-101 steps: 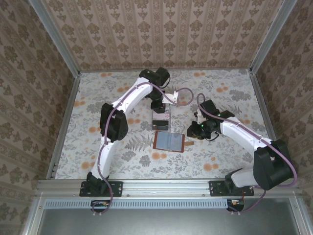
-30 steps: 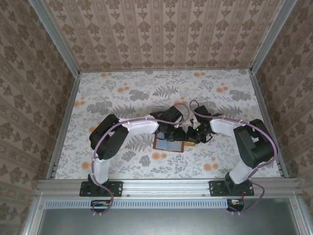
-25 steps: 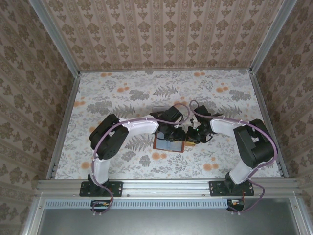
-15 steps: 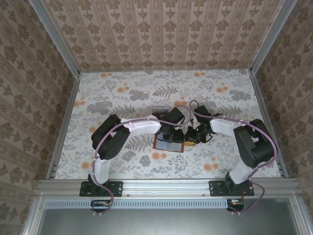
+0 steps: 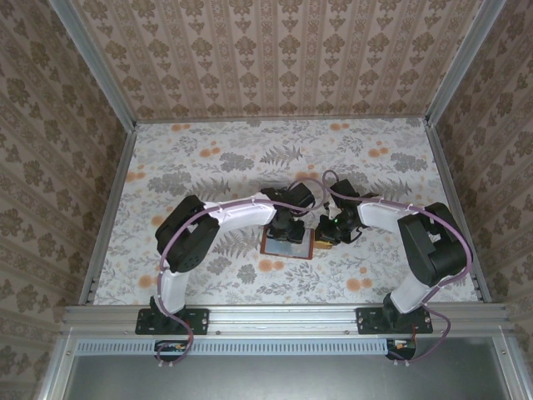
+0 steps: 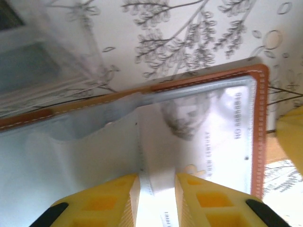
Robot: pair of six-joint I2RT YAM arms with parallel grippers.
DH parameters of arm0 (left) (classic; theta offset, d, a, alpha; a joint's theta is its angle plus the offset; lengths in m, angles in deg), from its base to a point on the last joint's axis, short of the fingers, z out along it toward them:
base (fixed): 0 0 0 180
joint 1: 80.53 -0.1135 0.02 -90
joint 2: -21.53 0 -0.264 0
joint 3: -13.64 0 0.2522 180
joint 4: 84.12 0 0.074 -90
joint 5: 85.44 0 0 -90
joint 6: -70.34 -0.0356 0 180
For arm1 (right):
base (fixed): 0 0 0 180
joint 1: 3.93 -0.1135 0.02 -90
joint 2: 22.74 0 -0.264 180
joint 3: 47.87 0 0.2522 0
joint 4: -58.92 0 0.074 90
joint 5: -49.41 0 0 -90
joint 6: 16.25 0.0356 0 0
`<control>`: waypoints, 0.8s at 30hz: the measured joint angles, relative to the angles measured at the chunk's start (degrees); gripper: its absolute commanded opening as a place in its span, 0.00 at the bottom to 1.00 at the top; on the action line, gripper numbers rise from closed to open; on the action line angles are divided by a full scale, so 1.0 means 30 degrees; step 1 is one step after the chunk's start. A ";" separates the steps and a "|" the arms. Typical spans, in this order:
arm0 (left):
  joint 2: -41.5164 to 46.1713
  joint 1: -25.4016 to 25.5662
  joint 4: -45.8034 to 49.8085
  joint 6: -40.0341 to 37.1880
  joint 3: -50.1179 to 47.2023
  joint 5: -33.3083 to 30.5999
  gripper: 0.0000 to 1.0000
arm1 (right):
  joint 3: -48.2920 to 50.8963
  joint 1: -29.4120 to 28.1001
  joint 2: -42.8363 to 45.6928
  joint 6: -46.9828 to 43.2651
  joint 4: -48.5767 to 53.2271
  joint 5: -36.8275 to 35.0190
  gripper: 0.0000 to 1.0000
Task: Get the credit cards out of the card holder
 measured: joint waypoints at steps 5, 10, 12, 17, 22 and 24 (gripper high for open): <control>0.0153 0.0087 0.0860 -0.0138 0.0007 -0.0852 0.30 | 0.0000 0.0000 0.0000 0.0000 0.0000 0.0044 0.16; 0.0313 0.0160 0.1275 -0.0146 0.0007 -0.1129 0.30 | 0.0000 -0.0007 0.0073 0.0000 0.0007 0.0051 0.16; 0.0444 0.0160 0.1282 -0.0146 0.0007 -0.1122 0.30 | 0.0000 -0.0007 0.0095 0.0000 0.0007 0.0051 0.16; 0.1049 0.0153 0.1260 -0.0138 0.0000 -0.1115 0.29 | 0.0000 -0.0022 0.0401 0.0022 0.0248 0.0036 0.16; 0.1763 0.0138 0.1086 -0.0138 -0.0364 -0.1180 0.27 | 0.0000 -0.0197 0.1158 0.0168 0.0561 0.0051 0.16; 0.1872 0.0102 0.0925 -0.0131 -0.0787 -0.1188 0.27 | 0.0000 -0.0350 0.1523 0.0233 0.0612 0.0058 0.16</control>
